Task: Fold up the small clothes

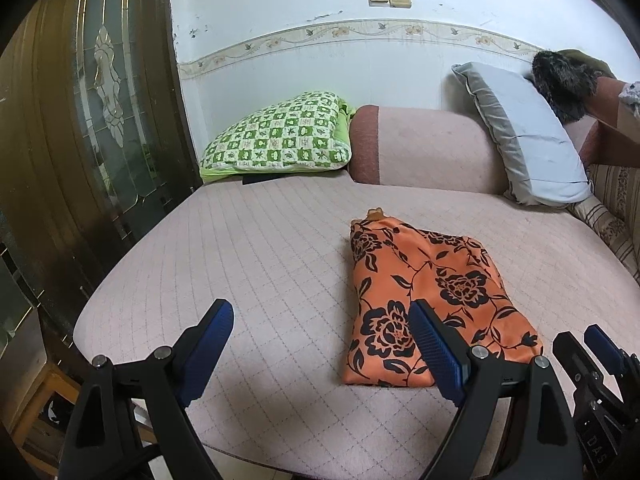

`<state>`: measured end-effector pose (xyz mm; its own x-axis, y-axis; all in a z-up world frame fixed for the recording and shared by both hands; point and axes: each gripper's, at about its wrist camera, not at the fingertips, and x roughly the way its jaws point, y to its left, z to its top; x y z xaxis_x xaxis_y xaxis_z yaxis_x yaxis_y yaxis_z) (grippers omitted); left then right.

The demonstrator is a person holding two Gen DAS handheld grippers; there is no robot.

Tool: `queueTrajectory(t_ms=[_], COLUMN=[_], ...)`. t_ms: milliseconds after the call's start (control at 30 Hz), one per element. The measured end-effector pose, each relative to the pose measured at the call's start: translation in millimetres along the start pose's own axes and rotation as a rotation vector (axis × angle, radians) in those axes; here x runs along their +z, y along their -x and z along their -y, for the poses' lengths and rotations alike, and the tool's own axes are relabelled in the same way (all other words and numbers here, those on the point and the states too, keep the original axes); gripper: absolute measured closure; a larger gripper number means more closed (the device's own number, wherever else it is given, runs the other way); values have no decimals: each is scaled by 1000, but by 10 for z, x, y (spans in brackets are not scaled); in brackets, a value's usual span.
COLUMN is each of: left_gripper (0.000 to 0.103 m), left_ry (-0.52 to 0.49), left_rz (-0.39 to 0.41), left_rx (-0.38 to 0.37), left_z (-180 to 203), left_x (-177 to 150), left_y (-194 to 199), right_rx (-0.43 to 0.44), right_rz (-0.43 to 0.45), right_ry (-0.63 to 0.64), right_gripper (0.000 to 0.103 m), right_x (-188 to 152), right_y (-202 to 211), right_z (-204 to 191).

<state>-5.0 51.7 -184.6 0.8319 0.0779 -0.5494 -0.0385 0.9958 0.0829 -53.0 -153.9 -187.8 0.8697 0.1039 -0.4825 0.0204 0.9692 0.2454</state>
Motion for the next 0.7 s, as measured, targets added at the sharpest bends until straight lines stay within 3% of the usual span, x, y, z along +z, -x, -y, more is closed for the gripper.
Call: queueTrajectory(t_ms=[700], left_gripper=[14], left_ry=[-7], left_rz=[-13], left_rx=[-42], left_z=[63], left_x=[-42], left_y=[-13], right_rx=[18], right_rz=[5], right_ry=[28], right_gripper=[41], right_x=[-21], right_y=[4], right_z=[-48])
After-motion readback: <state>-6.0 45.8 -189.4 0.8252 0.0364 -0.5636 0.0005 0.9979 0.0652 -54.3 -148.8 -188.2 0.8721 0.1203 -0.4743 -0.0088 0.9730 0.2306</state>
